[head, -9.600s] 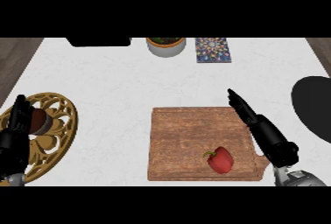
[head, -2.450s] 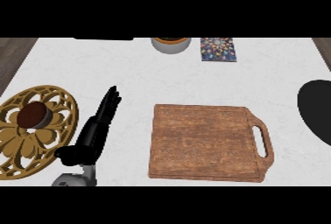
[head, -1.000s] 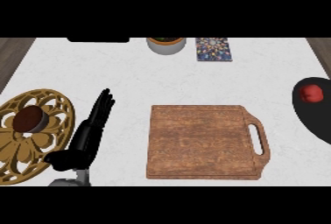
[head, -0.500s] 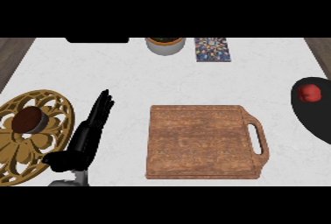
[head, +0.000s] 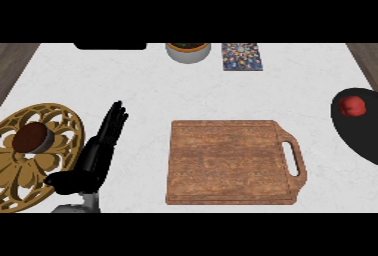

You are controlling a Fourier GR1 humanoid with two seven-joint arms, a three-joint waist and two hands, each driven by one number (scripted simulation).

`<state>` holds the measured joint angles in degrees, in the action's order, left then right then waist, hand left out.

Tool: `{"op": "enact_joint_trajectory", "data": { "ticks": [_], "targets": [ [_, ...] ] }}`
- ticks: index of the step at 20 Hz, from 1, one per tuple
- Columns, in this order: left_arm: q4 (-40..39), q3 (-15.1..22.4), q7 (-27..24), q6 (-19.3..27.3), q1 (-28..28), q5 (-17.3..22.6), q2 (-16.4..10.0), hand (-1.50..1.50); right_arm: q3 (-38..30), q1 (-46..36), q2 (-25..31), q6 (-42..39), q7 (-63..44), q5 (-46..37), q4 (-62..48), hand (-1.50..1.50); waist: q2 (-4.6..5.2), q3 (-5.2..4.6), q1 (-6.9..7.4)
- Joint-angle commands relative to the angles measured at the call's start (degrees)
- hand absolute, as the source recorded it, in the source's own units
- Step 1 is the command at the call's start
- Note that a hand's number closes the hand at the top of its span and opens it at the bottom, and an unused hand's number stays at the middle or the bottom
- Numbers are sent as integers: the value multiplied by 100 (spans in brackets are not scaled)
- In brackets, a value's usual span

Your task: Pick the bell pepper from the cutting board and place it in the pan

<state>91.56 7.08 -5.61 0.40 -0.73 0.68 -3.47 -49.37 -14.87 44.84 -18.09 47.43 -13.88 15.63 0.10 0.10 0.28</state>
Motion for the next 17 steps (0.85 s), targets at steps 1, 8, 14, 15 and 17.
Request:
{"op": "enact_joint_trajectory", "data": {
  "ticks": [1, 8, 14, 15, 17],
  "targets": [
    [179, 79, 220, 70, -31, -84, 88, 0, 193, 268, 26, -321, 467, 116, 25, -150, -2, 1, -2],
    [-99, 54, 47, 38, -68, -193, 180, 0, 627, 550, -248, 39, 52, 482, 653, -150, -15, -12, -41],
    [-11, 57, 72, 159, -20, -339, 224, 0, 807, 330, -27, 512, 233, 520, 335, -150, -5, -4, -7],
    [-101, -155, 56, -83, -141, -24, 134, 0, 794, 299, 43, 535, 361, 531, 186, -150, -1, -2, -1],
    [164, -86, 29, -148, 235, -43, 7, 0, 908, 580, -278, 950, 530, 462, 423, -150, -10, -7, -9]
  ]
}}
